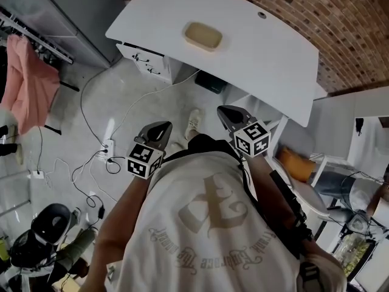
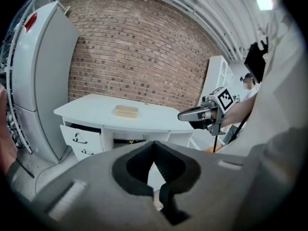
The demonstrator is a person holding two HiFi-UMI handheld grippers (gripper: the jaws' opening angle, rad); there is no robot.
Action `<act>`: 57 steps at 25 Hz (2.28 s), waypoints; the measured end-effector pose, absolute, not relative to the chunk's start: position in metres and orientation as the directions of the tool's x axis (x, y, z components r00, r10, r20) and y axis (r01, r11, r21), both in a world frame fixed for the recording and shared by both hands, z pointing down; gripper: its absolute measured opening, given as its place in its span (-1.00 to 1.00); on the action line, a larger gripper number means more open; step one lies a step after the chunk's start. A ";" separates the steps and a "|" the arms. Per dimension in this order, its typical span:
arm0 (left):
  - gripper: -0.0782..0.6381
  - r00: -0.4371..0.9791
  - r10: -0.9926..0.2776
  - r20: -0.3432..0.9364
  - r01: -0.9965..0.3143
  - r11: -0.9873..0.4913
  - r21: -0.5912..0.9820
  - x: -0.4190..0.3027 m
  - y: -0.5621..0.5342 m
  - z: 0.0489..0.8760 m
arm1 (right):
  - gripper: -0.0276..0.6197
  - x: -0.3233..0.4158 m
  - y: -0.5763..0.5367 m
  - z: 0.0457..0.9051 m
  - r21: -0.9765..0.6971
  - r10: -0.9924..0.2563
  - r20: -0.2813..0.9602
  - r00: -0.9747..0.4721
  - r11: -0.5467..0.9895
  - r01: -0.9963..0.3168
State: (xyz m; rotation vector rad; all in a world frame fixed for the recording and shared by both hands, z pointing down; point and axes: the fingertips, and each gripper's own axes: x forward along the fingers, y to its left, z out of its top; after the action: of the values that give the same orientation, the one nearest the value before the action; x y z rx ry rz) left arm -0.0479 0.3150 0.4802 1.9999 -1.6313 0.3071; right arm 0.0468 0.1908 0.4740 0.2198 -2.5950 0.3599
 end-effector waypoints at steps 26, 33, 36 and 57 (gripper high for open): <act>-0.77 0.325 -0.747 0.580 -0.944 -0.222 0.244 -0.089 0.144 0.500 | -0.89 -0.013 0.015 0.498 -0.272 -0.086 0.510 -0.856 0.928 -0.255; -0.77 0.342 -0.696 0.632 -0.939 -0.271 0.211 -0.098 0.089 0.506 | -0.89 -0.020 -0.044 0.506 -0.311 -0.080 0.497 -0.864 0.913 -0.263; -0.77 0.347 -0.666 0.660 -0.935 -0.296 0.193 -0.094 0.075 0.512 | -0.89 -0.023 -0.062 0.507 -0.326 -0.071 0.493 -0.867 0.909 -0.260; -0.77 0.341 -0.499 0.797 -0.829 -0.560 0.003 -0.105 -0.018 0.535 | -0.89 -0.022 -0.126 0.522 -0.407 -0.130 0.504 -0.854 0.836 -0.367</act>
State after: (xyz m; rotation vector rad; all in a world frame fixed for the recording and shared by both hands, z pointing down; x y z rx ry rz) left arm -0.1049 -0.0175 0.5351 2.2002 -1.1665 1.0900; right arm -0.0220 -0.1260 0.5216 0.3673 -2.5497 0.6943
